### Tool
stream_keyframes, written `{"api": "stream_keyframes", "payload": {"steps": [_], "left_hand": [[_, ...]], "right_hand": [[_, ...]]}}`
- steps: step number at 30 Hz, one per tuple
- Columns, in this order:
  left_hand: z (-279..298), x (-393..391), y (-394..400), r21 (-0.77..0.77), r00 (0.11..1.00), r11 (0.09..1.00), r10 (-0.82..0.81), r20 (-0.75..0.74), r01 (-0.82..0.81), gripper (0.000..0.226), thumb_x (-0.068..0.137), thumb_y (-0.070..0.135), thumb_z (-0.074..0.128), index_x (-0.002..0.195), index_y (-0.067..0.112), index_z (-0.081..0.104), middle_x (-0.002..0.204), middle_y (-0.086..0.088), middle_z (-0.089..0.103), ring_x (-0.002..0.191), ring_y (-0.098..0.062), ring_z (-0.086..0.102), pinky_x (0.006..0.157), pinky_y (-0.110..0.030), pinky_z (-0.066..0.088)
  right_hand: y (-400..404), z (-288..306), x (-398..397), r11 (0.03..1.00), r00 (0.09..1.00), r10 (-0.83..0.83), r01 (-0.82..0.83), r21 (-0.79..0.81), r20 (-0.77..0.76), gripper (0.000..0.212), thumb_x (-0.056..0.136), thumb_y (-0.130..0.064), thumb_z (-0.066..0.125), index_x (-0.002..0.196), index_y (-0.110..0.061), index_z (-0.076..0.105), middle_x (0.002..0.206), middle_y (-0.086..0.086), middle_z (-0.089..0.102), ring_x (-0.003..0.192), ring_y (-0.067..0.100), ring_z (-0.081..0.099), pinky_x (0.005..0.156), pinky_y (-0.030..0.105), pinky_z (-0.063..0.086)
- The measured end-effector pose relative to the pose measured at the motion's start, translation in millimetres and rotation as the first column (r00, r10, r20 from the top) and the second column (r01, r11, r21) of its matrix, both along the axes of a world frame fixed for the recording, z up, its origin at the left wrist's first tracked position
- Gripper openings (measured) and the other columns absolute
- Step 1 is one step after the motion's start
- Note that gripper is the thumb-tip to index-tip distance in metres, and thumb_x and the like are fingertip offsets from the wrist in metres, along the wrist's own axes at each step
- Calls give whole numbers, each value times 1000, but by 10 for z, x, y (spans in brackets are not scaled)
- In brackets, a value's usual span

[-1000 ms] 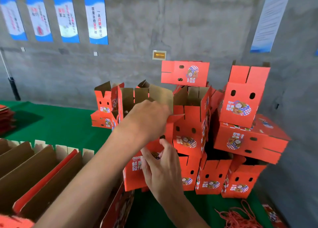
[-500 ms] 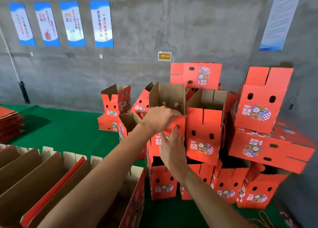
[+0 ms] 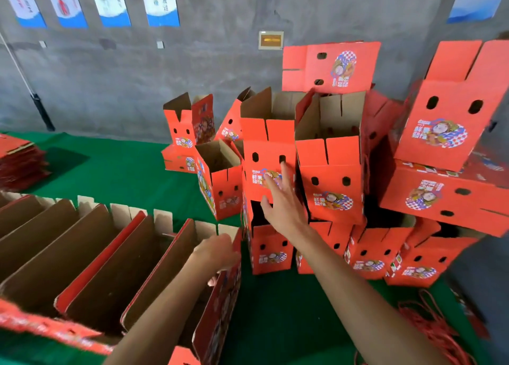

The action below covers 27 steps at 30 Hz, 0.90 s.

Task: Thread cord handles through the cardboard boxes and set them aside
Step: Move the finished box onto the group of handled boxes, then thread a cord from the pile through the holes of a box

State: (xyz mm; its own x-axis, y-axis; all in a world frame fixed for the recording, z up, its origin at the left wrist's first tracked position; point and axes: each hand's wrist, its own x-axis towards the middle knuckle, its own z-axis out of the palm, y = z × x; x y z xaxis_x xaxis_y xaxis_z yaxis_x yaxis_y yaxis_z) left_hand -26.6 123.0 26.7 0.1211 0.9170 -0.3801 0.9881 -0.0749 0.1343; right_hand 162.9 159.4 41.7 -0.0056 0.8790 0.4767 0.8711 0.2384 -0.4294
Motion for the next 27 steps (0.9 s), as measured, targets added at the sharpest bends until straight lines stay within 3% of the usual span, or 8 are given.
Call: {"api": "stream_keyframes", "payload": {"steps": [3,7,11,15,20,23,27], "left_hand": [[-67,70,-86,37,995,995,-97,-6,97,33,104,22,45,128,4,59,126,-13,67,111,-29,69,87,-35,56],[-11,263,-228,3,963,964,-266,-52,266,30,102,21,47,122,7,63,122,-10,68,108,-29,68,87,-36,56],[-15,566,-464,-17,951,951,-308,-6,308,35,99,22,53,129,7,61,122,-10,67,109,-29,67,91,-35,56],[-48,886,-652,-37,933,933,-358,38,359,36,97,13,54,132,7,60,119,-8,69,105,-26,68,91,-38,59],[-70,1224,-823,-32,907,907,-420,14,420,34,97,12,50,129,3,58,116,-10,69,99,-29,68,82,-38,59],[-79,1392,-863,-49,893,892,-449,26,450,32,99,15,50,127,4,59,112,-9,69,96,-28,68,83,-38,59],[-54,1529,-869,-124,886,878,-452,100,462,33,99,17,47,124,5,64,109,-7,72,90,-26,72,75,-35,62]], "right_hand": [[-241,-126,54,997,994,28,-21,69,-108,47,98,-18,60,145,-16,53,170,4,17,152,23,30,100,35,51],[-579,-446,317,1000,982,-26,27,6,-185,39,102,-21,56,140,-12,58,165,-2,30,144,14,42,105,34,51],[-1075,-993,705,994,975,-70,50,-100,-213,42,103,-11,51,145,-12,54,154,0,46,141,15,45,115,40,44],[-1771,-1727,1154,913,968,-246,217,-347,-41,53,101,-9,54,153,-12,46,156,6,46,145,23,40,122,33,29],[-2547,-2344,1552,666,913,-292,407,-625,283,55,107,-35,44,156,-12,38,163,11,33,147,26,35,119,33,30],[-2829,-2516,1597,610,888,-225,449,-653,400,50,108,-38,40,152,-15,45,160,7,37,146,24,35,119,30,27],[-2870,-2484,1562,597,861,-214,489,-636,461,40,104,-38,48,135,-15,59,140,6,53,132,23,46,112,34,36]]}}
